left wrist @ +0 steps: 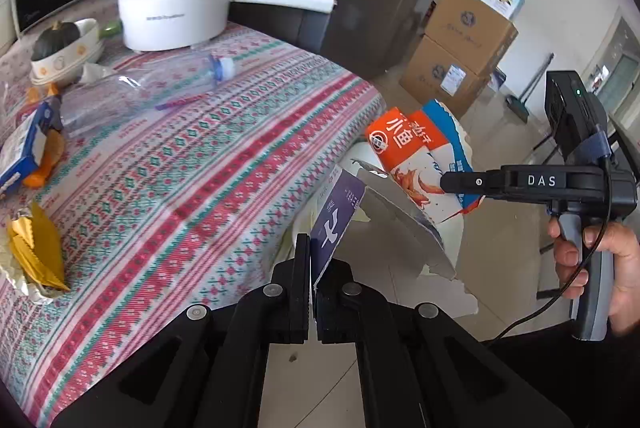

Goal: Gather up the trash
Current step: 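Carry the milk carton and snack bag over the white bin with both tools, then open both tools to drop the carton and snack bag into the bin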

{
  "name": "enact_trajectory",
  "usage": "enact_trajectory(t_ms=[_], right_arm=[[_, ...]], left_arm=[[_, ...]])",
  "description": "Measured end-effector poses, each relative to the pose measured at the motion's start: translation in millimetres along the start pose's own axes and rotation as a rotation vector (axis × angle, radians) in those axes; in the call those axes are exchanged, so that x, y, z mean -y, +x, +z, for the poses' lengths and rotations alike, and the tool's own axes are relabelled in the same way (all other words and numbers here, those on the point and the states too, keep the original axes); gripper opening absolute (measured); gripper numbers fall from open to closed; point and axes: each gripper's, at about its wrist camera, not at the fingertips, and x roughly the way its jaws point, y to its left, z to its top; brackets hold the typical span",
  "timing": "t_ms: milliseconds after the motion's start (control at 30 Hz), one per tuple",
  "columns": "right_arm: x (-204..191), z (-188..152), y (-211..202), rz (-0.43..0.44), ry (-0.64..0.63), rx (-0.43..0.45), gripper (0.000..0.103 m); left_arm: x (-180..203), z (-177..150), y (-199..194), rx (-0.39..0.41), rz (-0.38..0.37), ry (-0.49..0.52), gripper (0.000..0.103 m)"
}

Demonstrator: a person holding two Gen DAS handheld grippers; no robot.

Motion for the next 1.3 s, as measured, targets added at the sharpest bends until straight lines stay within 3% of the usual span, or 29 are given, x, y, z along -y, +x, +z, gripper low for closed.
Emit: enact_trajectory(t_ms=[267,533,600,633,667,733,1033,1133,1167,1233,1300], right_arm=[[45.7,-15.1,-2.5,-0.06,0.056,-0.037,0.035],[73.5,-20.9,-0.8,-0.102,0.089,-0.063,0.035],[77.4,-22.1,-1.8,-0.104,0.094,-0.068,0.035],[78.5,-22.8,-1.9,-0.106,0.095,-0.07,0.035],[79.8,-23.4,-2.2,-0.107,0.094,-0.072,0.035],[81.9,-24.4,-2.5,-0.11,0.096,-0.076,0.036],[80.6,-24.8,1.4,-0.117,0.098,-0.092,0.037],[77.4,-23.7,4.2,-0.114,0.095,-0.097,0.047],[76.3,-22.7,4.5,-0.116,0.095,-0.099,0.059],[74.7,-21.6,4.6,-0.116,0.106,-0.104,0.073],[72.5,-20.4,2.9,-0.112,0.117,-0.101,0.076]], left_arm=[[40.9,-10.3,49.7,-0.074,0.009,0.121,0.001],[45.4,-12.8,72.0,-0.085,0.035,0.152,0.003],[46.9,-12.4,76.5,-0.105,0.043,0.176,0.012],[47.0,-12.4,77.3,-0.105,0.067,0.184,0.031],[47.0,-12.9,76.5,-0.1,0.092,0.188,0.058],[45.5,-12.8,73.0,-0.084,0.134,0.185,0.079],[29.1,-9.8,55.3,-0.072,0.191,0.149,0.087],[18.9,-9.4,47.4,-0.069,0.209,0.128,0.087],[14.8,-8.8,43.7,-0.066,0.214,0.118,0.088],[5.7,-7.5,36.0,-0.056,0.222,0.094,0.088],[-4.6,-6.3,27.5,-0.049,0.235,0.07,0.088]])
